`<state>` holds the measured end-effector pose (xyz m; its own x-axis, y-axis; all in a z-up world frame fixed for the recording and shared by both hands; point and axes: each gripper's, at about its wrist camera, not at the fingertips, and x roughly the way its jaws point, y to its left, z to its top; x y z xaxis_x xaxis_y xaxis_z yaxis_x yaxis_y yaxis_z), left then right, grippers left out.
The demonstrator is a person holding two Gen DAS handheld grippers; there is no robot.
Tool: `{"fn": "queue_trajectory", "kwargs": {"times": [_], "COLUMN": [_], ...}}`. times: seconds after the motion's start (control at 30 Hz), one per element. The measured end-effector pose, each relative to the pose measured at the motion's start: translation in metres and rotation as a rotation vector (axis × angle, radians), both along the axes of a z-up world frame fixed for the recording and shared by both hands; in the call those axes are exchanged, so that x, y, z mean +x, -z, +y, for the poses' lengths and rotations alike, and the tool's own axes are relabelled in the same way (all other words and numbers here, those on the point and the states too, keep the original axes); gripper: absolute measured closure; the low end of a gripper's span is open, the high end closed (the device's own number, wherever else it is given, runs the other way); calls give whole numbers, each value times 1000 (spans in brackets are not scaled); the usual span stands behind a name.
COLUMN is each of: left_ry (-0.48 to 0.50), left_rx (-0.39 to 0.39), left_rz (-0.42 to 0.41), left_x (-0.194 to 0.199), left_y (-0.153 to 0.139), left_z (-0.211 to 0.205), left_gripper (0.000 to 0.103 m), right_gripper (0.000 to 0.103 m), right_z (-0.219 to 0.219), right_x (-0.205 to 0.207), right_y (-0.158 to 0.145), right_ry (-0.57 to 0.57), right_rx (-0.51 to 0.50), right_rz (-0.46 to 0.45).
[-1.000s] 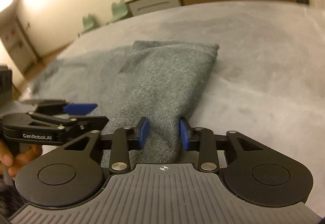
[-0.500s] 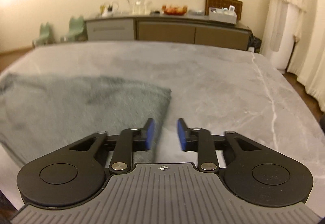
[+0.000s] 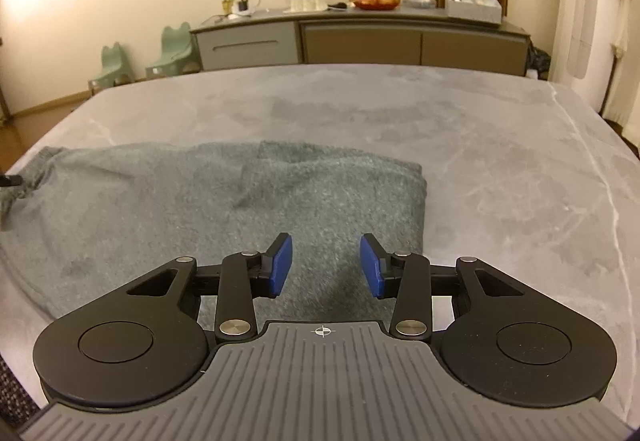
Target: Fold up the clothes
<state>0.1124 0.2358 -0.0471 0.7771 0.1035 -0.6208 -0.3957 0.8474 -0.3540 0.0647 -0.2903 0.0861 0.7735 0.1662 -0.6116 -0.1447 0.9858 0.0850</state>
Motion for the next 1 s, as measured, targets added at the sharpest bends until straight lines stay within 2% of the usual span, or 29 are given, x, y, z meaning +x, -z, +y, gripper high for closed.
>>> {"fn": "queue_trajectory", "kwargs": {"times": [0.07,0.13,0.33,0.57,0.73,0.87,1.0], "left_ry": [16,49,345,687,696,723,732], "left_rx": [43,213,651,1147,1077,1058,1000], "left_rz": [-30,-62,-133,-212,-203,-175,-178], "left_x": [0,-3,-32,-66,-73,-81,-88], "left_y": [-5,-19,2,26,14,15,5], "left_z": [-9,-38,-165,-310,-305,-299,-295], "left_gripper": [76,77,77,72,69,71,71], "right_gripper": [61,61,61,61,57,56,55], "right_z": [-1,6,19,25,36,42,51], "right_x": [-3,-7,-5,-4,-3,-2,-3], "right_y": [0,-4,-6,5,3,5,3], "right_ry": [-1,-35,-100,-142,-202,-256,-302], "right_rx": [8,12,17,9,22,61,82], "right_rz": [-4,-30,-35,21,23,41,52]}}
